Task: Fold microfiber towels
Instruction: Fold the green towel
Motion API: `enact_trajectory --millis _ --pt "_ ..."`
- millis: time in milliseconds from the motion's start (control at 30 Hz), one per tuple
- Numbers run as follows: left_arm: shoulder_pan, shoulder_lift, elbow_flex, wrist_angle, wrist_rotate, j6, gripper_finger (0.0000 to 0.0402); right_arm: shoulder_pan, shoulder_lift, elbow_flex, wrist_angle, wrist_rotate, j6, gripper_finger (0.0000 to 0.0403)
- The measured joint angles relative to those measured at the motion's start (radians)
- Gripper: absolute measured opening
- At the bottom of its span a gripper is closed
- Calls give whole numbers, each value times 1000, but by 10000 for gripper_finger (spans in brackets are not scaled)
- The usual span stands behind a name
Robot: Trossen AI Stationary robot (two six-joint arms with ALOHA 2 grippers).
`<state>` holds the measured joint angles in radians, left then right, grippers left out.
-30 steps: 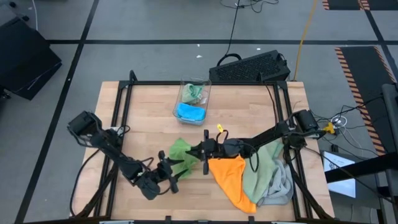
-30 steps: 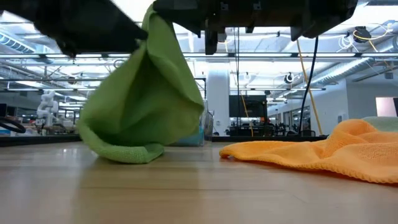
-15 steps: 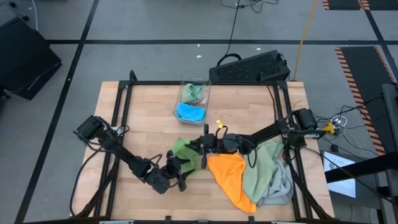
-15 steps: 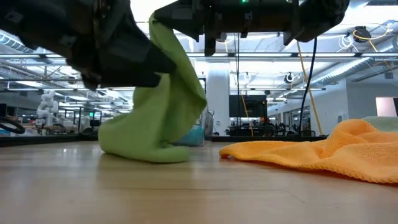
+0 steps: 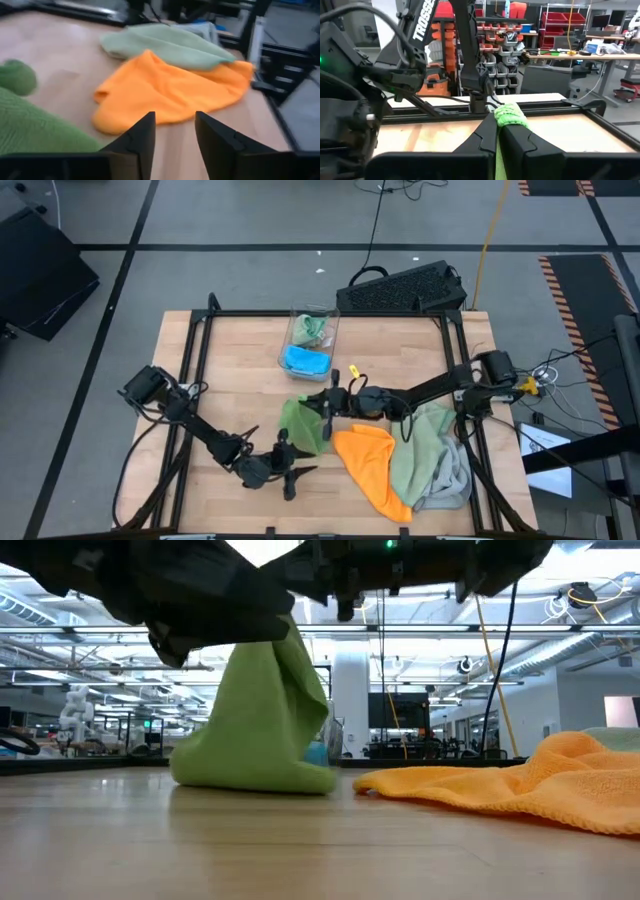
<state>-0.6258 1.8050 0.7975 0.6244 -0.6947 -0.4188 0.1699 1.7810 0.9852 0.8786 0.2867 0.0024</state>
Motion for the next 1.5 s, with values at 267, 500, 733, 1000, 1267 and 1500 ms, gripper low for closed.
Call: enact_trajectory --millis 267,500,733,1000,1267,1500 --pt "41 0 0 -124 -414 -52 145 21 -106 0 -202 -3 -6 6" --pt "66 -6 0 -117 -438 -36 216 44 -116 0 -301 -3 29 6" --pt "87 -7 0 -169 -363 -167 267 73 -117 0 -305 -3 33 6" --pt "132 -7 0 -281 -267 -340 234 102 -117 0 -307 -2 37 6" --pt "80 -29 0 -270 -266 -198 62 107 -117 0 -392 -2 31 6" --pt "-28 -190 0 -376 -204 -154 11 131 -117 0 -539 -18 74 15"
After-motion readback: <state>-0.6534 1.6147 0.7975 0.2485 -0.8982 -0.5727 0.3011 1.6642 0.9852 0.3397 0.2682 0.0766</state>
